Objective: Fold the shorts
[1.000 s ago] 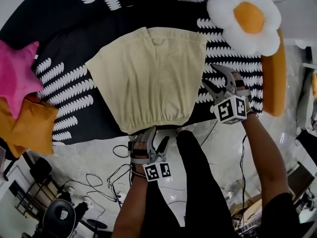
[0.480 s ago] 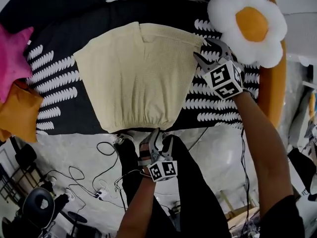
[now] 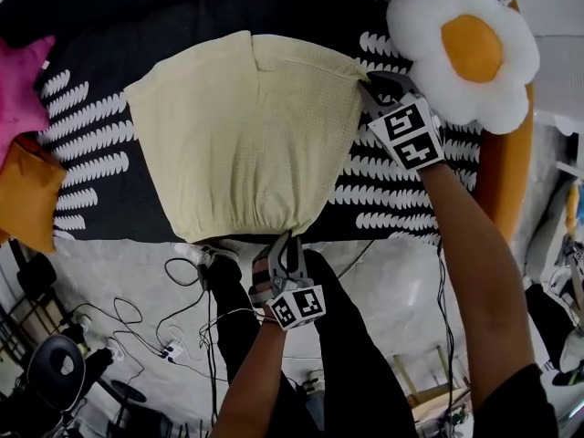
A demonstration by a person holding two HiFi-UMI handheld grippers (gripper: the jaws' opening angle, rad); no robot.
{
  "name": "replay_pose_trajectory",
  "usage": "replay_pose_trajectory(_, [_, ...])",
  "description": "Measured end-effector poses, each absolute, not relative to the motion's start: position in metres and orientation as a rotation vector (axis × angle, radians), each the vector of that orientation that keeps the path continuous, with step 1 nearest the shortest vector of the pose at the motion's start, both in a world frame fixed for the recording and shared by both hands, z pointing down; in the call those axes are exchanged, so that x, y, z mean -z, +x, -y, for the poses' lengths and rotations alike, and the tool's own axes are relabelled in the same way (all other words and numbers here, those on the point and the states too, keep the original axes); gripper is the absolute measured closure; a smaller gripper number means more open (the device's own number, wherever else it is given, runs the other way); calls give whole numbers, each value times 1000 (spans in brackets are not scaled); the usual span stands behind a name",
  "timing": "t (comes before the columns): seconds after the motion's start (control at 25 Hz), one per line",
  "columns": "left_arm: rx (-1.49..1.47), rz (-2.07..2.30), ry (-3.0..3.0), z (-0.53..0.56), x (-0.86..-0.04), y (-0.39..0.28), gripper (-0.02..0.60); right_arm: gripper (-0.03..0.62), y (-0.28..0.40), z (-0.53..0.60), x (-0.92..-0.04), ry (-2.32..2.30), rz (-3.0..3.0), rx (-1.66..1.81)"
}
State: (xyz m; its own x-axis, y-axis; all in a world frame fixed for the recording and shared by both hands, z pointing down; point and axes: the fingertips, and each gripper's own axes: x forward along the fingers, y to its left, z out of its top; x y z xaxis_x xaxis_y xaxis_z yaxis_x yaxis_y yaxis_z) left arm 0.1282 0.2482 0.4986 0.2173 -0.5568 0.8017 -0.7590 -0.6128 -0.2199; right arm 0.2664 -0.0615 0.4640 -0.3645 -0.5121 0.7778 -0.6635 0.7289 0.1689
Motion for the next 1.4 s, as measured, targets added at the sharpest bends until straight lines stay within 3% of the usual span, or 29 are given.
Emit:
replay_pose_trajectory(0.36, [-1188, 1211, 2270, -258, -467, 117, 557, 563, 275, 63, -432, 983, 2147, -409])
replay_pose_trajectory(0.68, [-774, 1154, 2260, -238, -401, 118, 557, 565, 273, 90, -380, 1080, 2226, -639])
replay_pose_trajectory(1.04, [-535, 1283, 2228, -216, -364, 46, 555, 563, 169, 122, -310, 1012, 2402, -537])
replay_pose_trajectory(1.4, [-342, 1407, 1992, -215, -373, -25, 555, 562, 41, 139, -298, 810, 2455, -393])
